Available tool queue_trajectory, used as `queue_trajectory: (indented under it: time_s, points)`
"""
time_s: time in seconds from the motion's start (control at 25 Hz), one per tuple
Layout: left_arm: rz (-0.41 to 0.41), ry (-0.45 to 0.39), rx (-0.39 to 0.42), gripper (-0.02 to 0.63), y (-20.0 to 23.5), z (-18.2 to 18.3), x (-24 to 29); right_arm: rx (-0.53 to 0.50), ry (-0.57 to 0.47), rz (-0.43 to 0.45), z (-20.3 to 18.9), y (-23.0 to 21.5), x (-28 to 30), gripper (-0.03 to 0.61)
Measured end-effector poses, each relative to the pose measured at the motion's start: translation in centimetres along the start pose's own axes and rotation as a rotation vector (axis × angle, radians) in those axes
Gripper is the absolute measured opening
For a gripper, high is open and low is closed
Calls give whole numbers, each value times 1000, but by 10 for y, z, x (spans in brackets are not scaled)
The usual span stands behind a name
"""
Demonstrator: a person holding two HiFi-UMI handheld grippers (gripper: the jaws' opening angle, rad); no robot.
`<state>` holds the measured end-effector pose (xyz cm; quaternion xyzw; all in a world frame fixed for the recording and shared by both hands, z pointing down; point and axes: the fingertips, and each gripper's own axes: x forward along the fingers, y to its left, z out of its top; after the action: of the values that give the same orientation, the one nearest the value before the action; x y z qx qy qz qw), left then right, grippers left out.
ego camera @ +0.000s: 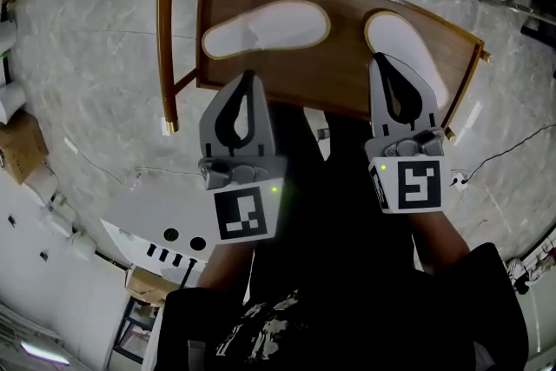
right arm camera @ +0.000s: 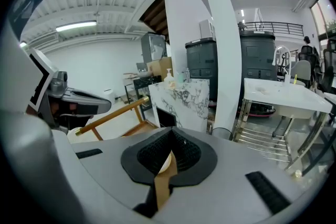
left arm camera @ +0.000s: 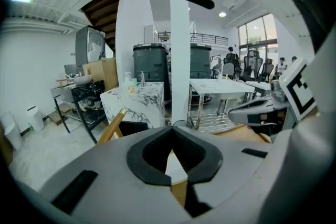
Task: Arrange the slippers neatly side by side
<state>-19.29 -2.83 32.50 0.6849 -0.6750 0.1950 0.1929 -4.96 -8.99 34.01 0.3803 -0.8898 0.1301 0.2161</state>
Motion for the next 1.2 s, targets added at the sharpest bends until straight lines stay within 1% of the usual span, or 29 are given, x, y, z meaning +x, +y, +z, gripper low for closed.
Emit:
queue_trajectory:
  time_s: [0.16, 0.24, 0.4, 0.6, 0.72, 0.8, 0.88, 0.96, 1.08, 1.2]
  points:
    - [11, 27, 4, 2, 4, -14, 9, 14, 12, 10, -8, -1, 7, -2]
    - [18, 50, 36, 2, 7, -25, 15, 12, 22, 15, -14, -1, 10, -2]
    - [28, 127, 90, 2, 15, -55, 24, 10, 58, 28, -29, 2, 15, -2]
    - [-37, 199, 146, 3, 11, -76, 42, 23, 63, 23, -35, -1, 18, -2]
    - [-74, 246, 215, 5, 9, -84, 51, 26, 62, 21, -35, -3, 20, -2]
    - [-99, 269, 237, 8, 8, -89, 56, 28, 67, 25, -36, -2, 22, -2]
    - [-131, 296, 227, 69, 6, -96, 61, 34, 74, 37, -38, 2, 23, -2]
    - [-160, 314, 238, 71, 3, -100, 66, 47, 81, 42, -41, 5, 22, -2]
    - [-209, 348, 316, 81, -6, -106, 71, 60, 92, 42, -47, 6, 20, -2]
    - [-261, 439, 456, 104, -13, -120, 76, 52, 91, 62, -49, 13, 18, -2]
